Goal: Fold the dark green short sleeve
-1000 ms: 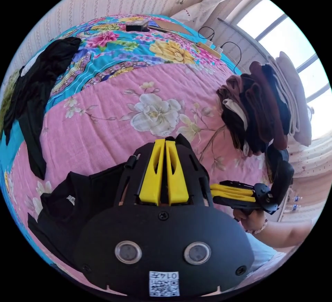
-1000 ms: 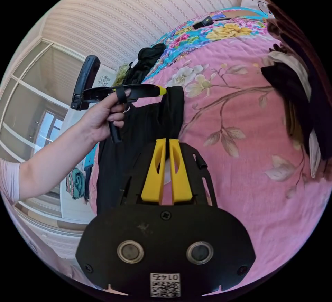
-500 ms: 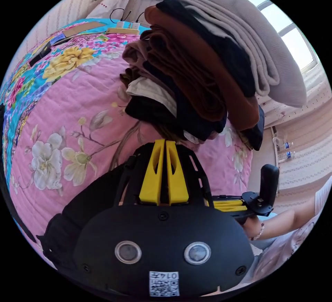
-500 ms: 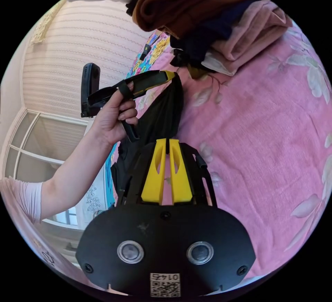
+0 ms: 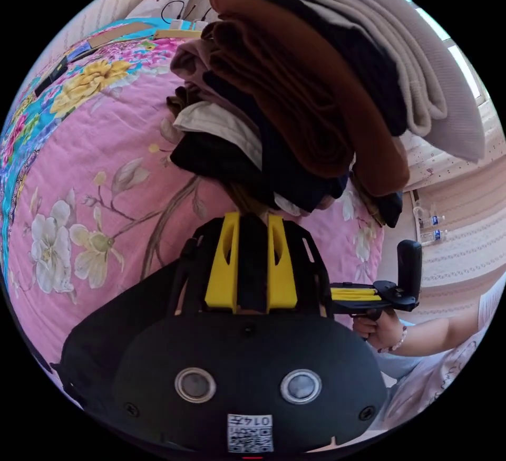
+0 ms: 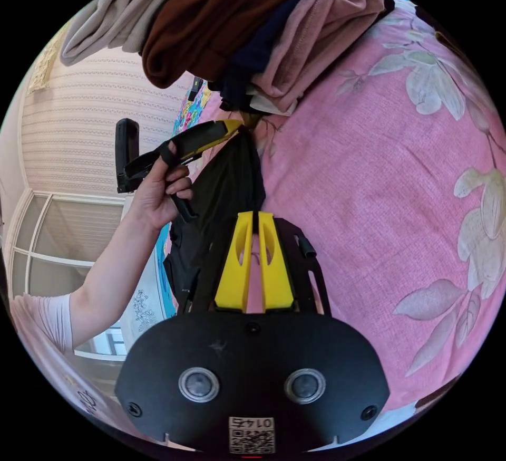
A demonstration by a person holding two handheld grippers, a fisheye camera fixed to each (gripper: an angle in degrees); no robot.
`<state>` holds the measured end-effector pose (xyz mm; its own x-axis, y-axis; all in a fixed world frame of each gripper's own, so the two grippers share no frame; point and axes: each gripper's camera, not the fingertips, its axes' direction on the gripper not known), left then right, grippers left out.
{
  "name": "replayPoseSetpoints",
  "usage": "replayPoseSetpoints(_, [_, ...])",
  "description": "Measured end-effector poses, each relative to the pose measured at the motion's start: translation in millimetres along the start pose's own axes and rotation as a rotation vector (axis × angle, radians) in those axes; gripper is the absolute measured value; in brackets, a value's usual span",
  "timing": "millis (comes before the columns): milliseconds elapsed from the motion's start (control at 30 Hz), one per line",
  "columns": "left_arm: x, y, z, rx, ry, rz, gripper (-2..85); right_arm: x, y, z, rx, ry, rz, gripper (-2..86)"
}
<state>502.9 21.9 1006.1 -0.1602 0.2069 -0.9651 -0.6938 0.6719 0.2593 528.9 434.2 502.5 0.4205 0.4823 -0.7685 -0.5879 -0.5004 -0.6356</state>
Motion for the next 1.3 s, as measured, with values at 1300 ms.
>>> replayPoseSetpoints(1300, [-62.2, 434.0, -551.7, 0.403, -0.314, -0.806, 8.1, -554.1, 206.1, 504.1, -0.691, 0.301, -1.232, 1.7])
